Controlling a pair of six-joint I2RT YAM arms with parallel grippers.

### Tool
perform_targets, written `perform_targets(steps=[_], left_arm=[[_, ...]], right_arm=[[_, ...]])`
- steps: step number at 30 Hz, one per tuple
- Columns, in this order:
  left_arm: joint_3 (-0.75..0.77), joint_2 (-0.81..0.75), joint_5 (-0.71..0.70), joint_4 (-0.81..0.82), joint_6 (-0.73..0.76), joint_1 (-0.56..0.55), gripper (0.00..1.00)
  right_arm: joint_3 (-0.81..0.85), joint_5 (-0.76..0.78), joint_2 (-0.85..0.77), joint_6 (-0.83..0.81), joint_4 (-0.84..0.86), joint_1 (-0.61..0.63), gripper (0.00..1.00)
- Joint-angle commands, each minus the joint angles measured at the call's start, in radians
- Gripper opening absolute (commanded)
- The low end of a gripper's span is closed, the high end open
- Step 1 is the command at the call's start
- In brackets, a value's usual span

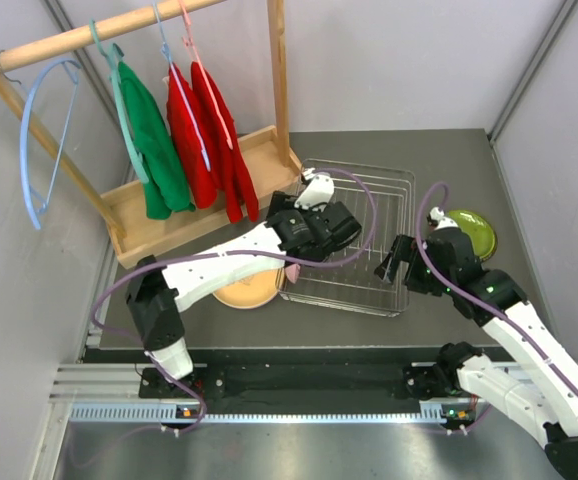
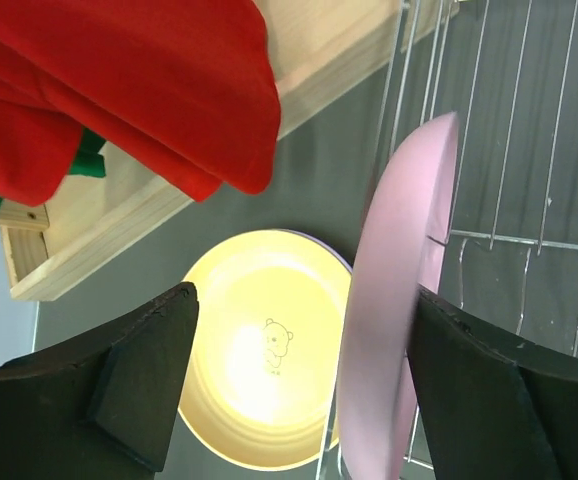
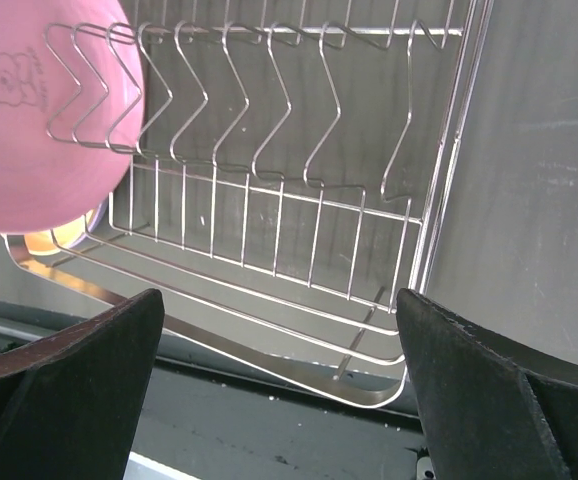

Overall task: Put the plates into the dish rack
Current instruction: Insert the plate into the dish rack.

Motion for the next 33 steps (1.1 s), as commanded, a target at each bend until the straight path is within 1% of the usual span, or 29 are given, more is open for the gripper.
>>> perform_targets(steps=[1, 5, 10, 14, 15, 19, 21, 24, 27, 28, 31, 33], left_arm=[[0.055, -0.119, -0.041, -0.026, -0.019, 0.004, 0.87], [0.042, -0.178, -0.036, -0.029, -0.039, 0.007, 0.92], [-0.027, -0.268, -0.030, -0.005, -0.056, 0.017, 0.95], [-0.081, -0.322, -0.024, -0.008, -0.077, 0.027, 0.95], [-0.096, -0.328, -0.021, -0.009, -0.086, 0.029, 0.95], [-0.129, -0.354, 0.001, 0.010, -0.090, 0.030, 0.96], [-0.144, -0.359, 0.019, 0.033, -0.067, 0.030, 0.96], [-0.159, -0.359, 0.067, 0.092, -0.030, 0.032, 0.96], [-0.155, -0.337, 0.090, 0.103, -0.022, 0.032, 0.96], [-0.155, -0.327, 0.094, 0.106, -0.022, 0.032, 0.96], [-0.150, -0.313, 0.127, 0.136, -0.004, 0.032, 0.96], [-0.143, -0.305, 0.163, 0.167, 0.013, 0.032, 0.97]], right_arm=[[-0.006, 0.002, -0.007, 0.017, 0.035, -0.008, 0.99], [-0.020, -0.018, 0.017, 0.023, 0.061, -0.008, 0.99], [-0.035, -0.018, 0.074, 0.008, 0.105, -0.020, 0.99], [-0.035, -0.020, 0.115, -0.025, 0.107, -0.081, 0.99], [-0.035, -0.041, 0.120, -0.044, 0.110, -0.093, 0.99], [-0.017, -0.035, 0.132, -0.106, 0.101, -0.156, 0.99], [-0.003, -0.043, 0.151, -0.139, 0.096, -0.198, 0.99], [0.005, -0.058, 0.172, -0.164, 0.110, -0.218, 0.99], [0.040, -0.113, 0.188, -0.193, 0.113, -0.219, 0.99], [0.045, -0.154, 0.184, -0.195, 0.122, -0.219, 0.99], [0.055, -0.240, 0.158, -0.193, 0.151, -0.219, 0.99], [0.075, -0.266, 0.129, -0.193, 0.153, -0.221, 0.99]])
